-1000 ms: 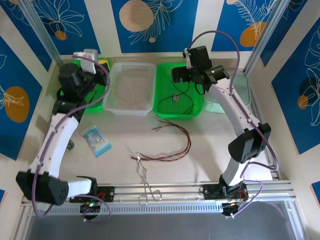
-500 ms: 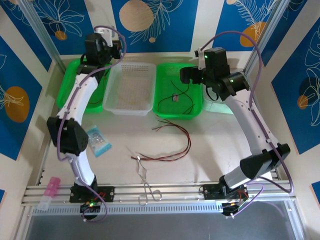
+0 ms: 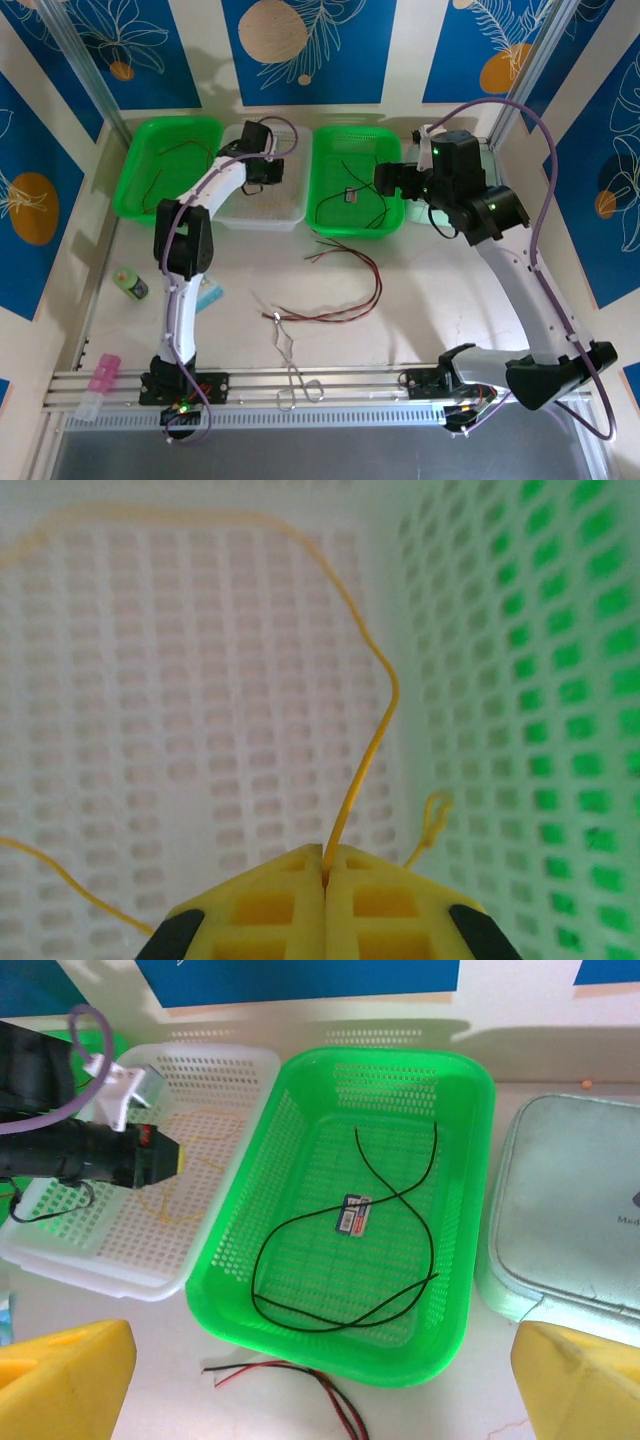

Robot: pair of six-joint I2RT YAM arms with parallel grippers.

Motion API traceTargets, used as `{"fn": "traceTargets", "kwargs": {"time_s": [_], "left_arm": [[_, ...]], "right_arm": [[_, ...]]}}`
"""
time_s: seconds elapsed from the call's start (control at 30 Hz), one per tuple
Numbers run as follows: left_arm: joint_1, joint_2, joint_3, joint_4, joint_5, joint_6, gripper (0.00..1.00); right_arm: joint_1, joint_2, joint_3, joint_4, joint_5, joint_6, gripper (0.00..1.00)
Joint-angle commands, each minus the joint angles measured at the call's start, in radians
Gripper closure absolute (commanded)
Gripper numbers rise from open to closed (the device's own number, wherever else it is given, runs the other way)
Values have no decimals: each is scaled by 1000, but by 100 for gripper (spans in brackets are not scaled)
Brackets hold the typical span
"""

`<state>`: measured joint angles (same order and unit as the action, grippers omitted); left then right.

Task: Untangle the cables

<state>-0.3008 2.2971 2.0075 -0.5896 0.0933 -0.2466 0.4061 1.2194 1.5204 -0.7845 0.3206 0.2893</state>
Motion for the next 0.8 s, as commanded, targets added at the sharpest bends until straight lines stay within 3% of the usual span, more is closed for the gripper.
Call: {"fn": "traceTargets", "kwargs": {"time_s": [0.0, 0.1, 0.23, 0.3, 0.4, 0.47, 0.6, 0.77], "left_arm": [[6, 23, 29, -126, 38, -38, 100], [6, 33, 18, -131, 40, -51, 100], [4, -34, -44, -36, 58, -28, 88], [2, -82, -84, 15, 12, -40, 50], [3, -134, -88, 26, -36, -19, 40], [1, -179, -104, 37, -71, 1, 25], [0, -291, -162, 78, -116, 40, 20], [-8, -451, -234, 42, -86, 77, 20]], "right_arm": [[17, -31, -22, -17, -4, 27, 3], [22, -41, -35, -18, 1, 29, 3], [40, -39, -31, -24, 29, 27, 3], [54, -33, -26, -29, 48, 26, 3], [84, -22, -25, -48, 79, 24, 3], [97, -23, -28, -59, 83, 39, 3], [122, -44, -60, -81, 83, 99, 4], [198, -88, -179, -130, 147, 283, 4]]}}
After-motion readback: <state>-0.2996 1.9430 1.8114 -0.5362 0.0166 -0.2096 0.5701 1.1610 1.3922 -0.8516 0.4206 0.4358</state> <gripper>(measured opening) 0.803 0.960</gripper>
